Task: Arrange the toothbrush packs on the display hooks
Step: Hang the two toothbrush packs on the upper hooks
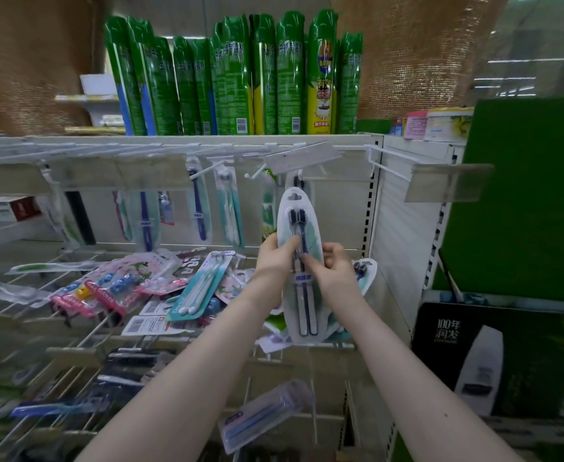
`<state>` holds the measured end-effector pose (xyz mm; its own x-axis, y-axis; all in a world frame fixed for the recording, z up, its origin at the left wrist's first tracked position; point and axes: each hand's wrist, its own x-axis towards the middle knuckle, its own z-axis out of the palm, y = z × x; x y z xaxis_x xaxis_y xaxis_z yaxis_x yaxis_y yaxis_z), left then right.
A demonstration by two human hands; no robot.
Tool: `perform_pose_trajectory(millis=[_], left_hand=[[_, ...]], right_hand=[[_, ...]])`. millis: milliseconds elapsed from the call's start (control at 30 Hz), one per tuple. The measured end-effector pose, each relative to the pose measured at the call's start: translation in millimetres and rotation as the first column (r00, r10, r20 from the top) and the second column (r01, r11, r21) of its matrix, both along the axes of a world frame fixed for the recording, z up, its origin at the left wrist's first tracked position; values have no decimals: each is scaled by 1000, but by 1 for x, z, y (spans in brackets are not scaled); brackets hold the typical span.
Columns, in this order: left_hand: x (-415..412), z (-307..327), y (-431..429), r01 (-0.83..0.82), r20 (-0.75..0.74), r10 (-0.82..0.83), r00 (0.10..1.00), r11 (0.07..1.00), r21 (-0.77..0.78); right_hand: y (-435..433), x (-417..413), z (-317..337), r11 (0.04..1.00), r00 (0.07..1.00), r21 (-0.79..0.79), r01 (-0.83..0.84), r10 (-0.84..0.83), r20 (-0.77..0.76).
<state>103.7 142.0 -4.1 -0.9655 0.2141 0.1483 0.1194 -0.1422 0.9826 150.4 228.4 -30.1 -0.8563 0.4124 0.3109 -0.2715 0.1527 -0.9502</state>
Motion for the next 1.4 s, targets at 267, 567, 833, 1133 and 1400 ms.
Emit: perform_pose_trajectory(millis=[267,567,833,1133,1400], left_hand=[[10,7,-19,-21,-12,21,1000,999,-31],[17,15,-22,-54,-5,54,999,998,-36],[21,21,-21,-46,-10,46,999,999,9],[16,21,-29,-67,-3,67,998,997,30],[11,22,-35,-31,-15,31,999,999,39]], right_hand=[[4,19,5,998,996,-30,62,-64,-58],[2,39,14,995,982,-11,103,-103,-160],[-2,46,18,994,973,35,104,-95,-209],[-9,46,25,986,969,96,138,-115,-217],[-14,34,23,984,980,111,143,-125,-154]])
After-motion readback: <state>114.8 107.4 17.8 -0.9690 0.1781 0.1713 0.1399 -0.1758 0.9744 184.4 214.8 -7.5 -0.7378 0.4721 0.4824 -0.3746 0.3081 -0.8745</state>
